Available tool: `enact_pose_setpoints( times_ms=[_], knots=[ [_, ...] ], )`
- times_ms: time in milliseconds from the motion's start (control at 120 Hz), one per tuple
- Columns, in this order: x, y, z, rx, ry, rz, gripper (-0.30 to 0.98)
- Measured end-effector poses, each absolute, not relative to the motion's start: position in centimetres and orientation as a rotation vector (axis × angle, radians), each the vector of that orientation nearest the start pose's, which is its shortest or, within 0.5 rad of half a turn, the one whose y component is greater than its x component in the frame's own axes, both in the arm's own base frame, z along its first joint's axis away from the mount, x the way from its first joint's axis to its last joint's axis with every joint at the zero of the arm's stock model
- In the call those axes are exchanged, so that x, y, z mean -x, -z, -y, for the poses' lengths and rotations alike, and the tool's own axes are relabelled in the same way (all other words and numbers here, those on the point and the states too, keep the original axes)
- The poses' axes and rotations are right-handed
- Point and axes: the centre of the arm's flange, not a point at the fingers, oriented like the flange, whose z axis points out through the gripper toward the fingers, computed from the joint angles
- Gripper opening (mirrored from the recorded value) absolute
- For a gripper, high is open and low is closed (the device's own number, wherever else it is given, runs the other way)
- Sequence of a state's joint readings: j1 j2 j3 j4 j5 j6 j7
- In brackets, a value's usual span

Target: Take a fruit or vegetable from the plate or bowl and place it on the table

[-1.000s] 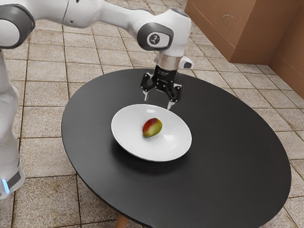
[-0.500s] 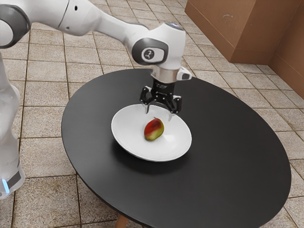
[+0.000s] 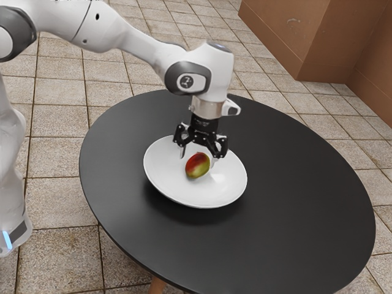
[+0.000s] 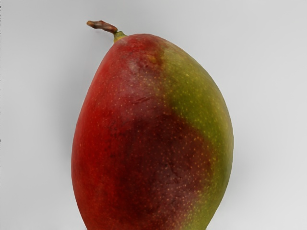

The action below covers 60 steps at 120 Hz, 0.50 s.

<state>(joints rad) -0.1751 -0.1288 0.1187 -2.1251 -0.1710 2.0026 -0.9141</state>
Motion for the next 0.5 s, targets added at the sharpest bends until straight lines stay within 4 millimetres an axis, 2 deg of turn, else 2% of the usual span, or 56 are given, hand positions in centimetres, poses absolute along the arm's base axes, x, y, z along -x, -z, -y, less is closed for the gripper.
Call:
enact_pose_setpoints(
  times_ms=[108,275,500],
  knots=[
    [-51.4,-46.2,3.3,2.934,-0.11,1.467,0.69],
    [-52.0,-46.3,2.7,2.941,0.029,1.298,0.69],
    [-52.3,-46.5,3.3,2.985,0.1,1.159,0.69]
  ],
)
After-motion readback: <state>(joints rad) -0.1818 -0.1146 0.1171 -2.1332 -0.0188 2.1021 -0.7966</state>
